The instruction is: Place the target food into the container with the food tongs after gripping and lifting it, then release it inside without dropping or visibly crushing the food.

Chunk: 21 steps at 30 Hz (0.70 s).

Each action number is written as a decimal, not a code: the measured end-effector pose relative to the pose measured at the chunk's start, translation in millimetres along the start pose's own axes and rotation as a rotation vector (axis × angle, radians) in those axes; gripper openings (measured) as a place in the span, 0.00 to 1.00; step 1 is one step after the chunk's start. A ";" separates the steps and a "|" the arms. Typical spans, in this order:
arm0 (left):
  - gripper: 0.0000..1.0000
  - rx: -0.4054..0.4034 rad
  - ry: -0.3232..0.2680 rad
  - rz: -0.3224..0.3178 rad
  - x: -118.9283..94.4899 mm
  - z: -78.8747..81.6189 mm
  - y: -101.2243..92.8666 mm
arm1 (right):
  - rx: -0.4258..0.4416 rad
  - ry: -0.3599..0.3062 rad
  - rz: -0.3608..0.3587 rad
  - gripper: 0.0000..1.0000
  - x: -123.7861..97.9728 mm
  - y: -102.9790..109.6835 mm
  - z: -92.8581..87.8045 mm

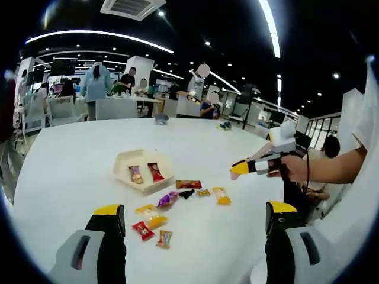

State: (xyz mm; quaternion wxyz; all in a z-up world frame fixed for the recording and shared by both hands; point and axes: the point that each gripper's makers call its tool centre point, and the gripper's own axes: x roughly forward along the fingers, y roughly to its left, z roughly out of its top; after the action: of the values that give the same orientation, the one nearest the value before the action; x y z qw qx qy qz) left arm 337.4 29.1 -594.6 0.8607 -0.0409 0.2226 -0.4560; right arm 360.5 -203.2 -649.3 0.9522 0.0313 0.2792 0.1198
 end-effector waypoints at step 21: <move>0.99 -0.033 0.065 0.046 8.2 -15.5 6.8 | -0.180 0.051 0.124 0.29 35.5 -0.9 -8.8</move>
State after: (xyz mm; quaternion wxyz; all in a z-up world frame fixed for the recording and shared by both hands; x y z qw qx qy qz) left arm 340.1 28.5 -613.2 0.8625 -0.0350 0.2589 -0.4335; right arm 384.9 -195.4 -675.5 0.9345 -0.0401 0.2889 0.2041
